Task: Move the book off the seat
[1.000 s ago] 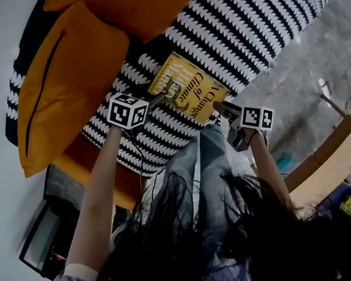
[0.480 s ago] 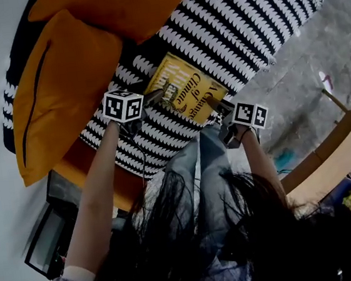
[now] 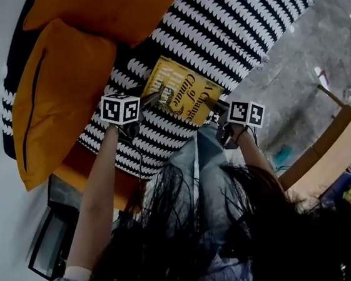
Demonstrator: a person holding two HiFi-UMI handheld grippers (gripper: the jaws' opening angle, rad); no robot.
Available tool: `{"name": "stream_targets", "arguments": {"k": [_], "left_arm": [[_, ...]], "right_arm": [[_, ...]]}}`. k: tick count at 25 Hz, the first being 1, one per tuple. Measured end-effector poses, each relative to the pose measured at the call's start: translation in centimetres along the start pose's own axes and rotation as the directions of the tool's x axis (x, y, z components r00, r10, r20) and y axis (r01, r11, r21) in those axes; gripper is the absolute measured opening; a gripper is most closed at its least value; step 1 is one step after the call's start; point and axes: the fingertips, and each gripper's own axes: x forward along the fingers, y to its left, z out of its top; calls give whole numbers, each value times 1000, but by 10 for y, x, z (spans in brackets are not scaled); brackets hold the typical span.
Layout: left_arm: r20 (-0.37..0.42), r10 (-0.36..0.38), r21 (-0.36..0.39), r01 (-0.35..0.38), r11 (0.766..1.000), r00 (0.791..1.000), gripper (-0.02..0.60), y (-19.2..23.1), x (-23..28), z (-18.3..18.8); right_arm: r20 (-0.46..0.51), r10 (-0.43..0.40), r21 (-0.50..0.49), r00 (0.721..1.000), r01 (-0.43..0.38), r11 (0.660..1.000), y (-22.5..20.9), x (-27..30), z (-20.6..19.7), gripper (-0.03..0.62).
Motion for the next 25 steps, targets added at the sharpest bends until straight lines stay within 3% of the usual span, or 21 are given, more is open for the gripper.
{"name": "stream_targets", "arguments": {"k": [2,8,12,17,20,25], "left_arm": [[-39,-42,-10,42,999,998,275,-8,-2,0],[39,-84,-90,88,992,996,275,-28,-18,22],[131,-81,-25,85,996,988,275,-11,-22,26],[288,-164,7,169,986,943,275,-5,-6,6],[328,-183,19,187,982,927,275,-1,-14,-4],[374,-206,72,193,979,904,276,-15,-43,9]], "right_arm": [[36,-27,90,999,23,996,2,-16,-14,183],[78,-80,154,994,67,986,27,-60,-2,163],[167,-75,84,983,61,995,31,-46,3,162],[291,-83,-15,953,92,996,26,-44,-8,160],[321,-92,-68,943,120,990,35,-44,-17,158],[369,-78,-128,926,134,983,63,-66,-15,158]]}}
